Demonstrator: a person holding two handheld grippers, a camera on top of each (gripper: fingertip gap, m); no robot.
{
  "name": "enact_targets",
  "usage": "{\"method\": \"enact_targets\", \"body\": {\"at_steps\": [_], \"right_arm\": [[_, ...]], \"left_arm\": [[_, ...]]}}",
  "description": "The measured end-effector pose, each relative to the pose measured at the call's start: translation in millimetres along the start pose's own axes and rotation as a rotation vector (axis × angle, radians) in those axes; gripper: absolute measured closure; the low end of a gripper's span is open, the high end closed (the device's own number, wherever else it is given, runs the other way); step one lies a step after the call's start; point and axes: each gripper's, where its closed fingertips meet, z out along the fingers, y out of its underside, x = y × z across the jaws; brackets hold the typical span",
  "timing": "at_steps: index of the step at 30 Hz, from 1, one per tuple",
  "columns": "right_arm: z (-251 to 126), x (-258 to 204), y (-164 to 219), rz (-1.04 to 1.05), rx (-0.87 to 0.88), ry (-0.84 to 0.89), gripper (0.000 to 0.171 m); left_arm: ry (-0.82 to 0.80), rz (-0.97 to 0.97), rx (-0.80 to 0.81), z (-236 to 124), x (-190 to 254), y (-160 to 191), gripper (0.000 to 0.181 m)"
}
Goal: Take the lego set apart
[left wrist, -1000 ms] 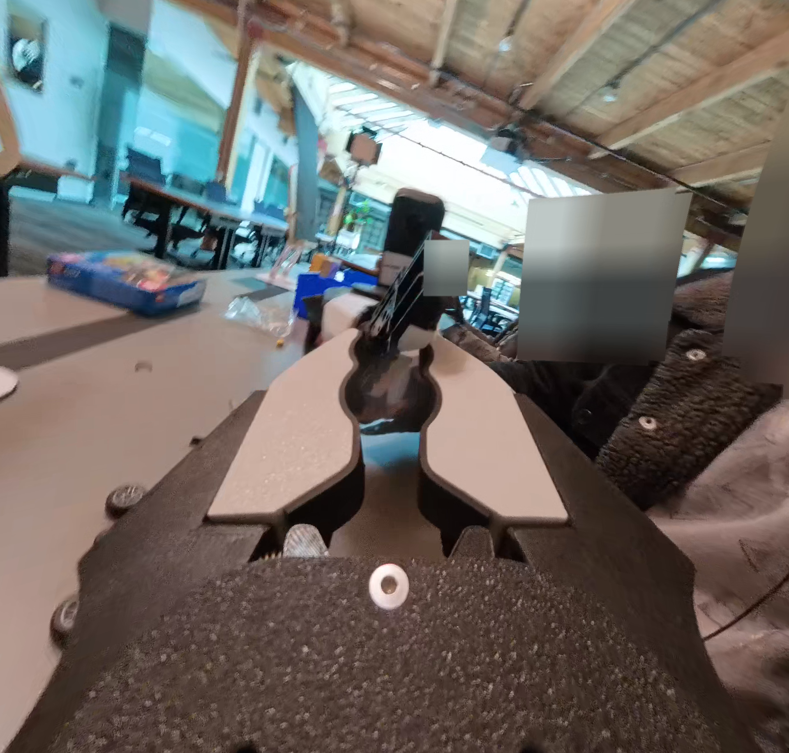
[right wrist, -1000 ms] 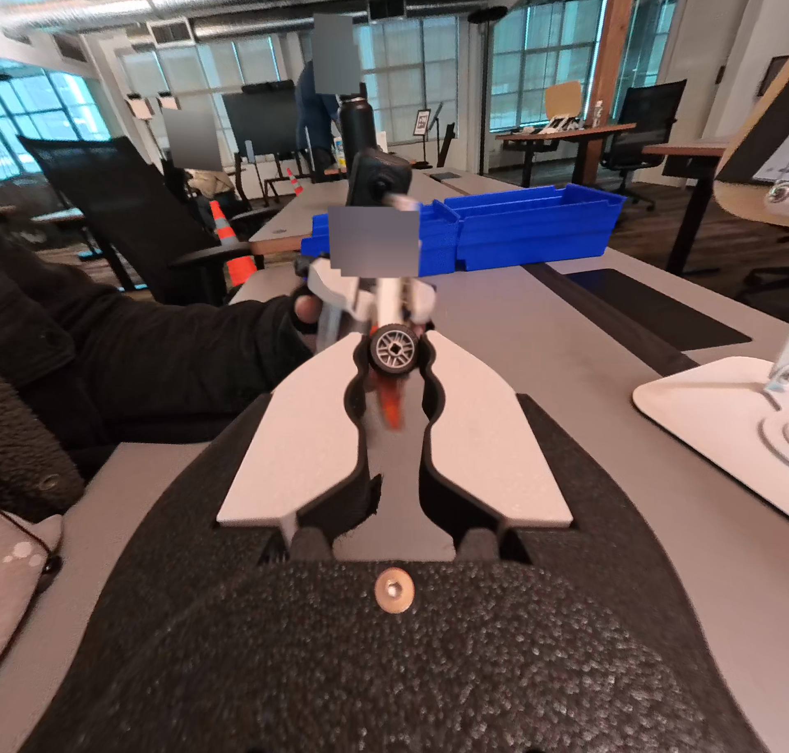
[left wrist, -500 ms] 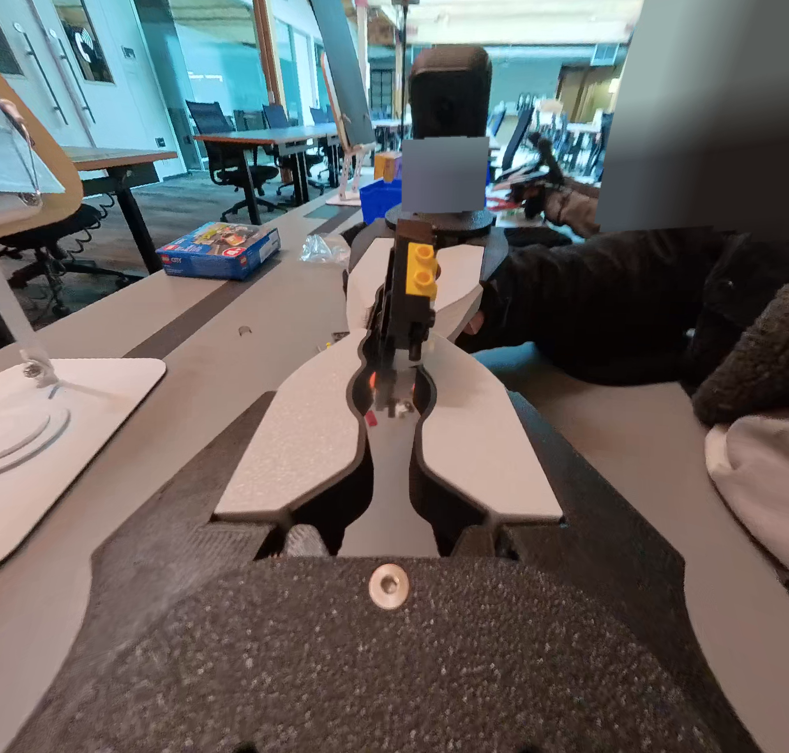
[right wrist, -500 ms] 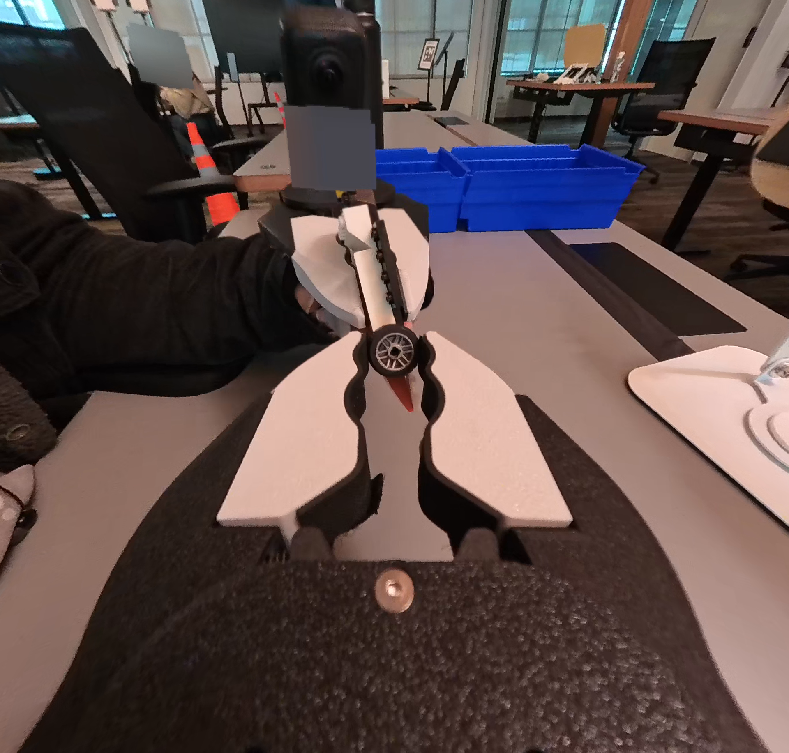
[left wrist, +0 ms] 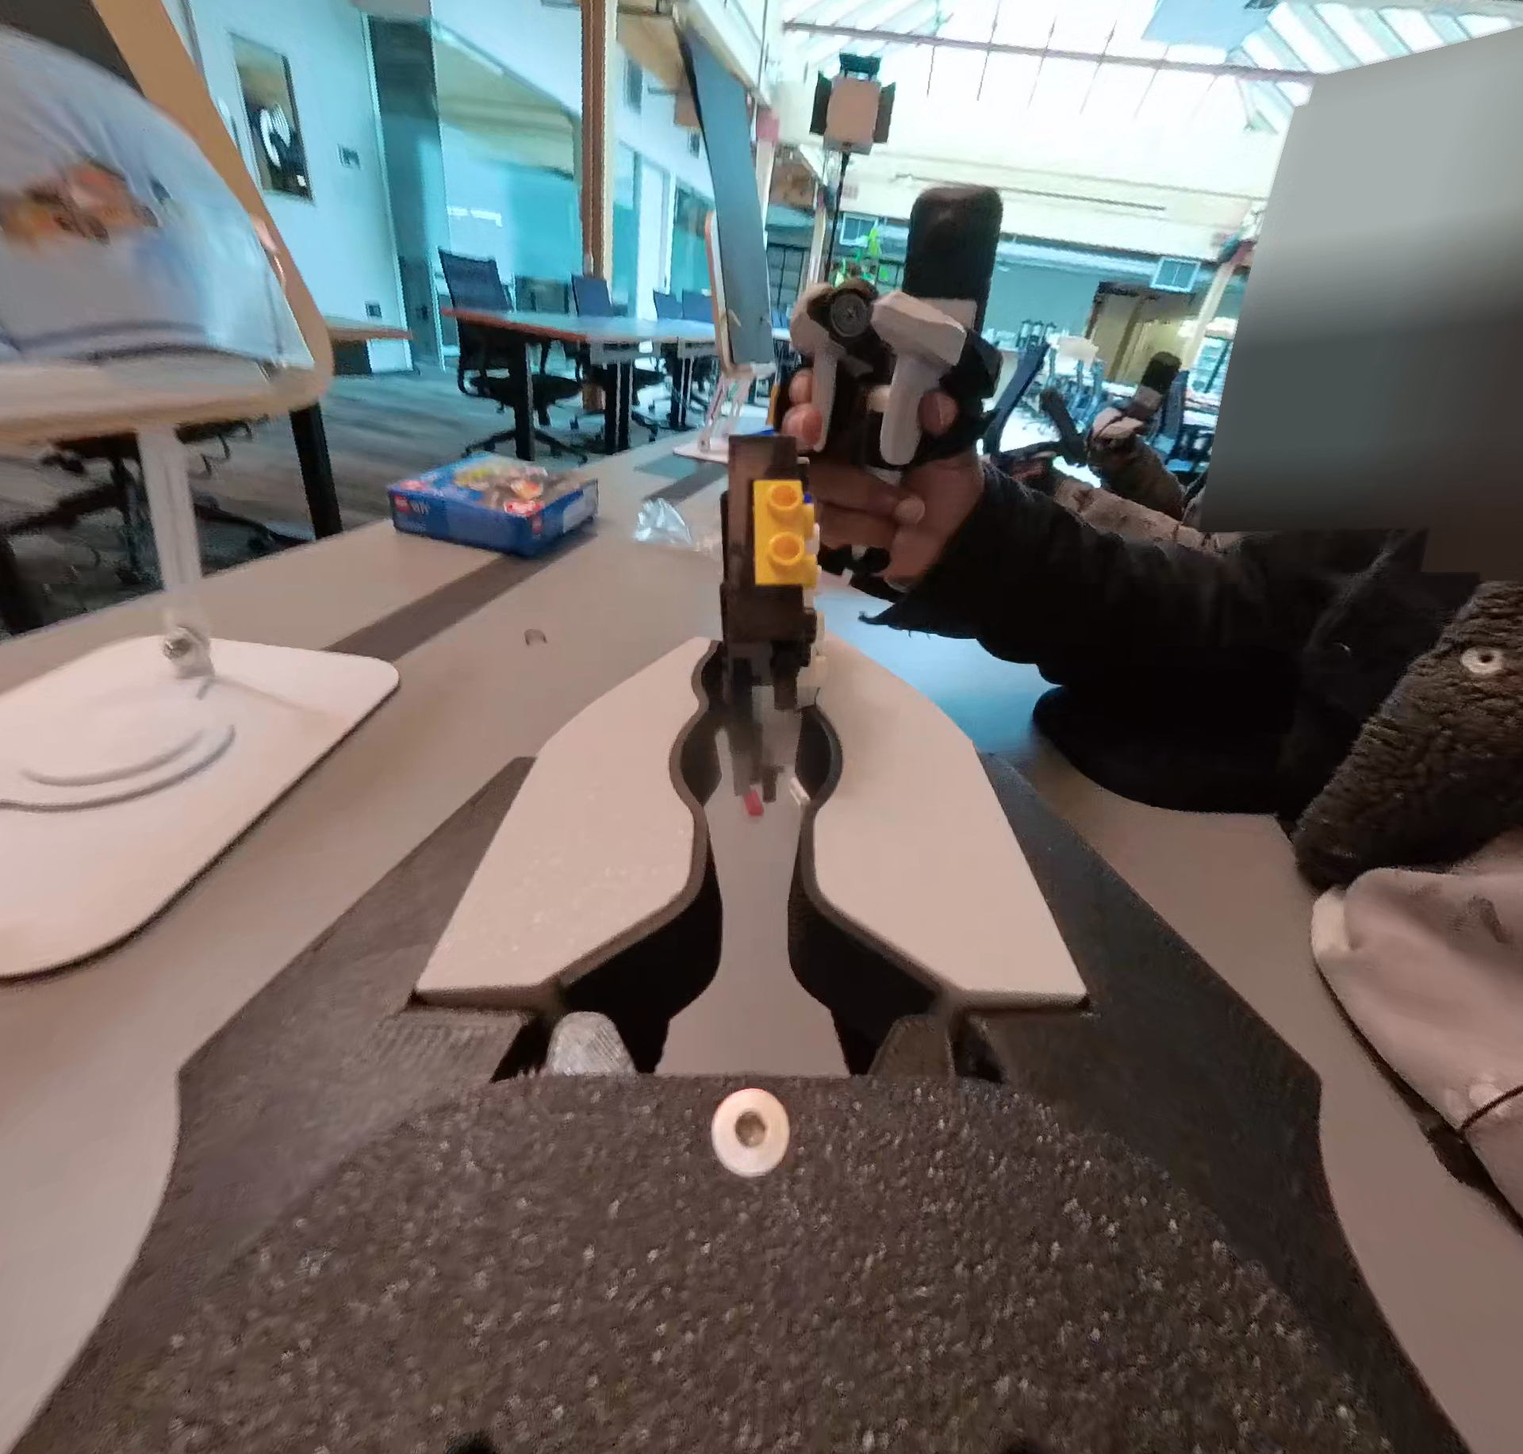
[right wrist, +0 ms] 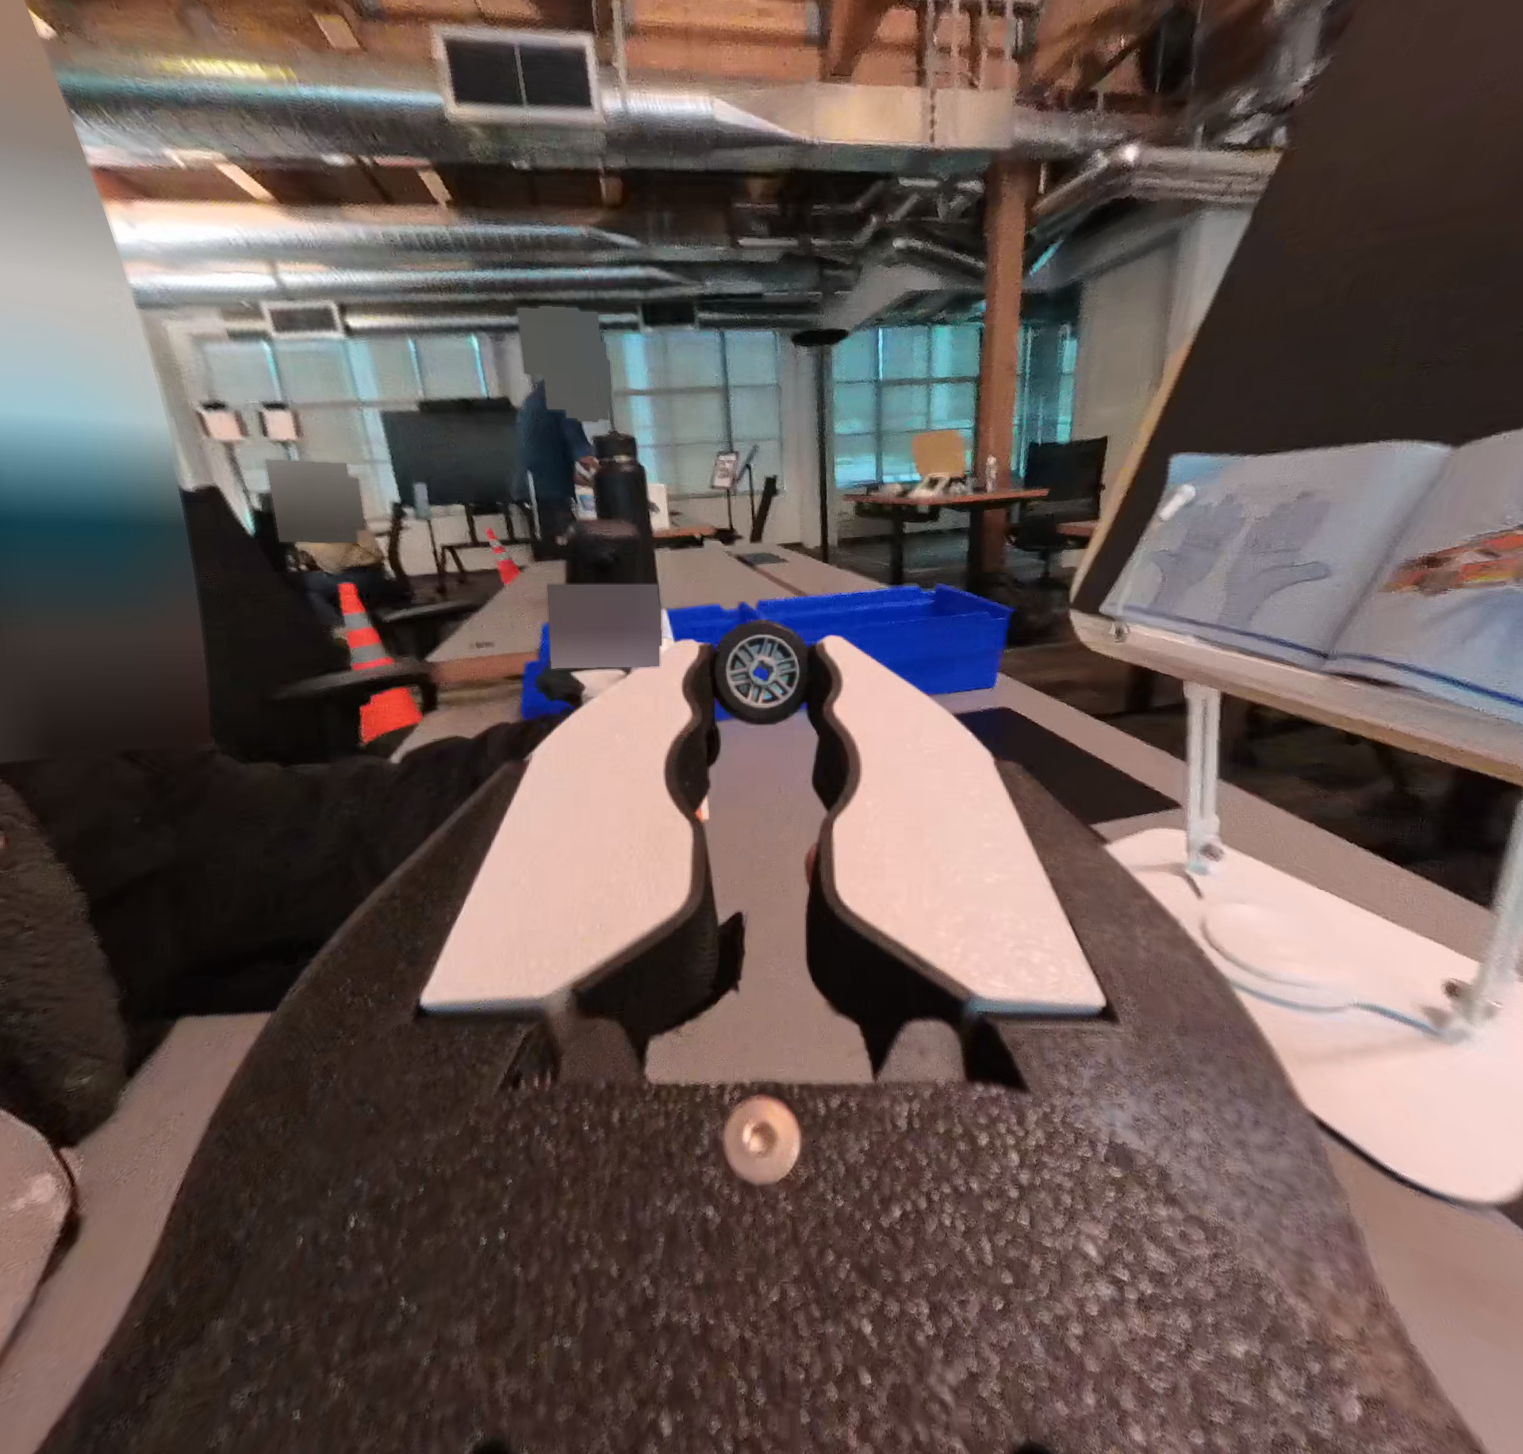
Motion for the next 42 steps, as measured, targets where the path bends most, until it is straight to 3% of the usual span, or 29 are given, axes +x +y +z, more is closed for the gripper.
{"method": "enact_targets", "body": {"at_steps": [6, 12, 20, 27, 35, 42], "right_arm": [[3, 27, 43, -0.030, -0.220, 0.075, 0.149], [16, 67, 119, -0.058, -0.555, 0.139, 0.149], [17, 110, 208, -0.153, -0.960, 0.032, 0.149], [8, 115, 235, -0.176, -1.102, -0.001, 0.149], [9, 116, 235, -0.168, -1.101, 0.005, 0.148], [8, 119, 234, -0.163, -1.115, 0.034, 0.133]], "left_arm": [[-0.058, -0.016, -0.018, 0, -13, 6, 0.166], [-0.148, -0.012, -0.030, 0, -26, 9, 0.166], [-0.199, 0.014, -0.056, 0, -31, 13, 0.166], [-0.256, 0.008, -0.111, 0, -40, 21, 0.166], [-0.271, 0.002, -0.123, 0, -43, 25, 0.166], [-0.265, -0.005, -0.146, 2, -42, 30, 0.166]]}}
